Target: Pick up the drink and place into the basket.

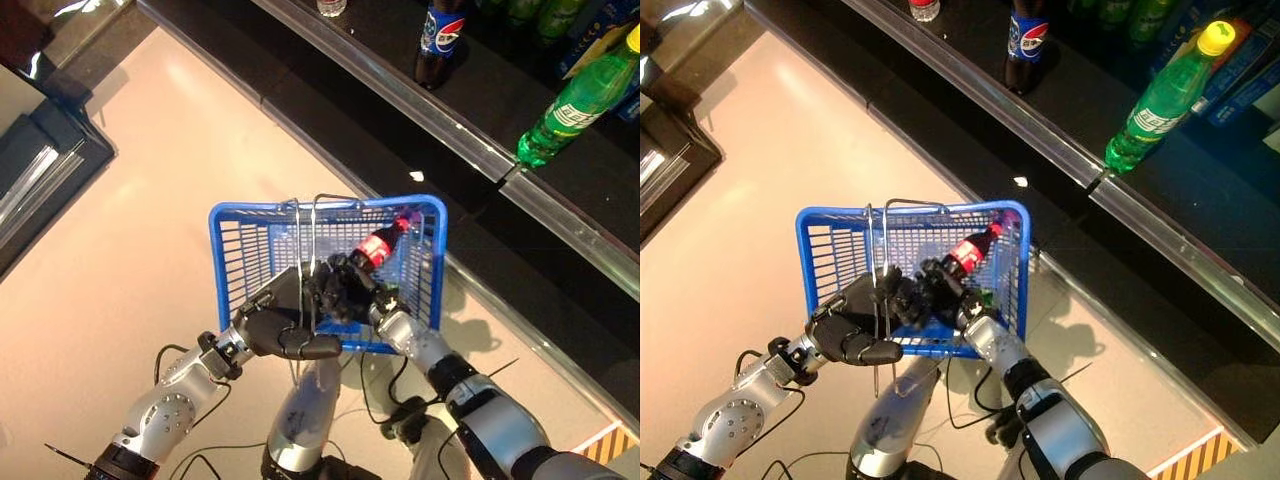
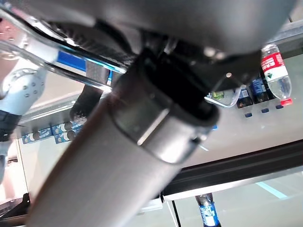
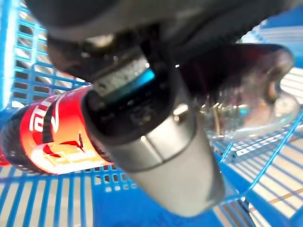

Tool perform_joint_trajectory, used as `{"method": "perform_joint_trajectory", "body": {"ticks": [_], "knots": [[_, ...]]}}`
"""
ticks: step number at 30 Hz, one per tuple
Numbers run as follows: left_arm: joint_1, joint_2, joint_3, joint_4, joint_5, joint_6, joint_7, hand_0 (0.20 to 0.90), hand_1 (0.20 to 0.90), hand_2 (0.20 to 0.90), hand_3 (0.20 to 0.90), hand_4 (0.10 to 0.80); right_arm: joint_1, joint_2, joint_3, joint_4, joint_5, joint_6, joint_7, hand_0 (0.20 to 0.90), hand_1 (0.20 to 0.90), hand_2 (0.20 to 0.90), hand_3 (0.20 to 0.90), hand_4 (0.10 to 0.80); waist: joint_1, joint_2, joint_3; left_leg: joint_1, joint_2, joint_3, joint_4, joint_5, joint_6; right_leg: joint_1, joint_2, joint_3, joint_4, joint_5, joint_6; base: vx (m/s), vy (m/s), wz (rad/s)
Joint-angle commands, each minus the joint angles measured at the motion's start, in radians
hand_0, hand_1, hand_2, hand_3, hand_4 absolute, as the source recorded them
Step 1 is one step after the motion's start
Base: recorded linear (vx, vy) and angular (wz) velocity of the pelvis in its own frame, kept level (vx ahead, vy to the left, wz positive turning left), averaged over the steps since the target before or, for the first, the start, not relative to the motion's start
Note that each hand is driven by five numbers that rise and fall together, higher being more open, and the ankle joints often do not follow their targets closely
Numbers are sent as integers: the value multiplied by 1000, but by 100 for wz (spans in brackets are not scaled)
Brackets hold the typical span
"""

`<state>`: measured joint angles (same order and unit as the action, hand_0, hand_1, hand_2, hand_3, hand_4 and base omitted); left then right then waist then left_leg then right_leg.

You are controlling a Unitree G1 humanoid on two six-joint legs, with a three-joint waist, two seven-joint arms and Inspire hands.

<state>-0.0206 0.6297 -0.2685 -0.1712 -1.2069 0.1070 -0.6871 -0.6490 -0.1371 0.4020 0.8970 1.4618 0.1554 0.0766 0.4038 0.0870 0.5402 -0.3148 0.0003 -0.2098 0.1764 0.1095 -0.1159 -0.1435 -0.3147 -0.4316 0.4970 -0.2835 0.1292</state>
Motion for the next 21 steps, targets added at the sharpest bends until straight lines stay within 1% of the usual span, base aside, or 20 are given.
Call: {"method": "perform_joint_trajectory", "body": {"ticks": [1, 7, 10, 13, 17, 21], "knots": [[-154, -76, 34, -381, -164, -116, -171, 300, 300, 300, 200, 100, -143, 52, 17, -24, -31, 39, 39, 900, 900, 900, 900, 800, 1, 15, -61, -25, -18, 19, 105, -50, 61, 24, 10, 16, -166, 249, -51, 0, 0, 0], [-169, -70, 17, -386, -163, -118, -143, 300, 300, 300, 200, 100, -172, 38, 15, 23, -23, 58, 51, 900, 900, 900, 900, 800, 9, 8, -57, -26, -18, 18, 103, -47, 63, 23, 9, 9, -162, 250, -50, 2, 0, 1], [-169, -75, 13, -386, -162, -114, -137, 300, 300, 300, 200, 100, -177, 33, 19, 31, -47, 63, 58, 900, 900, 900, 900, 800, 13, 4, -56, -29, -19, 18, 103, -46, 64, 20, 8, 7, -159, 251, -50, 0, -3, 1], [-168, -75, 17, -384, -166, -108, -128, 300, 300, 300, 200, 100, -170, 27, 24, 27, -45, 54, 101, 900, 900, 900, 900, 800, 14, 1, -56, -28, -16, 20, 99, -45, 64, 21, 9, 4, -161, 250, -49, 3, -11, 5], [-160, -79, 21, -379, -162, -103, -111, 300, 300, 300, 200, 100, -153, 16, 33, -14, -56, 40, 148, 900, 900, 900, 900, 800, 11, -6, -56, -30, -15, 24, 101, -45, 65, 16, 9, 5, -156, 250, -49, 1, -1, 1], [-129, -88, 31, -371, -150, -110, -97, 300, 300, 300, 200, 100, -95, -11, 61, -154, -60, -6, 169, 900, 900, 900, 900, 800, -3, -17, -53, -29, -7, 35, 98, -46, 65, 9, 11, 9, -154, 250, -47, 0, 0, 0]]}}
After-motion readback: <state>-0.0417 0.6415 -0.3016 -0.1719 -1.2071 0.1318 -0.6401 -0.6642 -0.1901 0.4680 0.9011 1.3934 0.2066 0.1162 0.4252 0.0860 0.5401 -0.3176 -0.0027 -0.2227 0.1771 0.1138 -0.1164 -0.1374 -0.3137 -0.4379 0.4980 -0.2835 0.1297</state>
